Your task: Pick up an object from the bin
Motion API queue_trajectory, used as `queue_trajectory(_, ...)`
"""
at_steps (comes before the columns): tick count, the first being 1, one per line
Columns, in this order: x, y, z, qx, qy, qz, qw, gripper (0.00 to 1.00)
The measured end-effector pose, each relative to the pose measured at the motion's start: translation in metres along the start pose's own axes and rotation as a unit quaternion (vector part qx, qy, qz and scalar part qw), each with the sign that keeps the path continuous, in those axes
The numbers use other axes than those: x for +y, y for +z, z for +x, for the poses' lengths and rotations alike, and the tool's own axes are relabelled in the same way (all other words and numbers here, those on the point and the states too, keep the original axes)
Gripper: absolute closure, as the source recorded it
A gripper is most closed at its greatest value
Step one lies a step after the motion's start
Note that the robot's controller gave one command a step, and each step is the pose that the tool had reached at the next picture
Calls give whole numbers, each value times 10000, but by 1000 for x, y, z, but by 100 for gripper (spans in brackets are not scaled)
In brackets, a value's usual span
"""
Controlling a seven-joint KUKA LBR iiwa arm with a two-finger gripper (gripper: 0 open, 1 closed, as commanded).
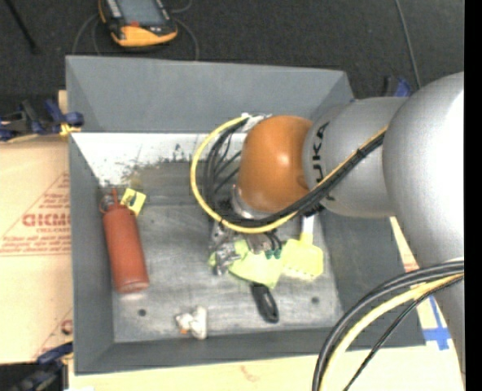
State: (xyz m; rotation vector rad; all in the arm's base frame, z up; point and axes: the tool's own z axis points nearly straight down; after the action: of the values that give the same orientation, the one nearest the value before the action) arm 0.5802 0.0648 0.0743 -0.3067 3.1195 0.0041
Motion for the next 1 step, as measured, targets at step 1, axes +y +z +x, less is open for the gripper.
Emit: queue_trajectory(1, 4, -105, -3, 20, -97, 9, 10000, 100)
